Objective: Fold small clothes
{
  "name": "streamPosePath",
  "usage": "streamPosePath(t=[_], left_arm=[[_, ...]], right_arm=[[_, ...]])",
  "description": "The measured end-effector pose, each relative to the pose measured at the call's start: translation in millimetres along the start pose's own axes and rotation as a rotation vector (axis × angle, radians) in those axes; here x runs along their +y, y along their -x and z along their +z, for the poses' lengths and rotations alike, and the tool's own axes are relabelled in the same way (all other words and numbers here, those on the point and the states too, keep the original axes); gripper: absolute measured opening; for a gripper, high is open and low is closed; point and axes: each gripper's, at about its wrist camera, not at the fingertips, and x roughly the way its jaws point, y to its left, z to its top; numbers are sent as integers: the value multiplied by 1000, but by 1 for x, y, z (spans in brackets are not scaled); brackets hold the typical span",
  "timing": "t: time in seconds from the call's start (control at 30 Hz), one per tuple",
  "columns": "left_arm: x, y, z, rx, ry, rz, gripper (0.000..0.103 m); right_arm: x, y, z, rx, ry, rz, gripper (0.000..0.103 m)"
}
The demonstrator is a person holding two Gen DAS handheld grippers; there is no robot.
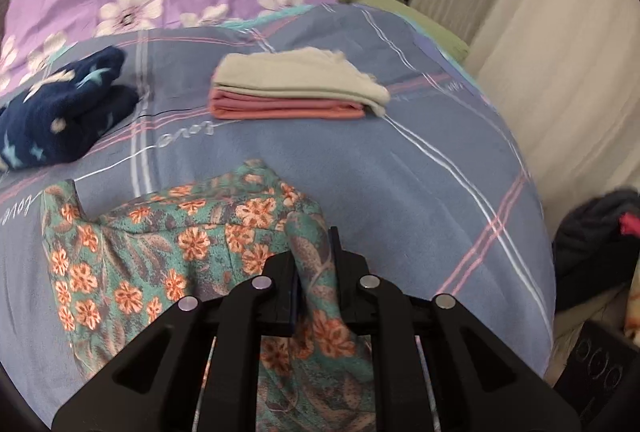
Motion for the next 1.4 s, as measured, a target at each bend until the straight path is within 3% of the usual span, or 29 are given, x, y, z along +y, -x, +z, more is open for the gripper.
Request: streamPosePath(t=[0.1, 0.23, 0.37, 0.43, 0.57, 0.73, 0.8, 0.93, 1.17, 1.3, 1.37, 1.4], left_arm=[[-11, -20, -14, 61, -57, 10, 15], [-17, -22, -24, 61, -94, 28, 33], [-18, 32, -31, -61, -156, 52, 41], [-16, 60, -41, -110, -195, 78, 54], [1, 110, -87, -126, -220, 90, 54], [14, 135, -159, -64, -237, 203, 55], [23, 141, -177, -53, -197, 198, 55], [24, 139, -202, -32, -216, 215, 58], [29, 118, -209, -37, -234, 403, 58], [32, 121, -214, -62, -224, 430, 58], [38, 123, -216, -76, -190, 438, 59], [40, 123, -217, -78, -179, 438, 60]], right_arm=[[-13, -2, -11, 59, -53, -9, 10], [-22, -5, -27, 95, -89, -43, 10], [-22, -4, -24, 96, -83, -52, 10], [-22, -5, -26, 98, -79, -60, 10], [-25, -8, -25, 99, -92, -53, 10], [-22, -1, -26, 94, -82, -60, 10], [-18, 3, -21, 77, -82, -43, 9], [-6, 13, -9, 28, -42, -45, 8], [0, 20, -6, -10, -34, -91, 4], [-1, 18, -10, 17, -36, -105, 12], [-1, 13, -15, 42, -31, -112, 22], [-1, 10, -17, 56, -26, -118, 34]])
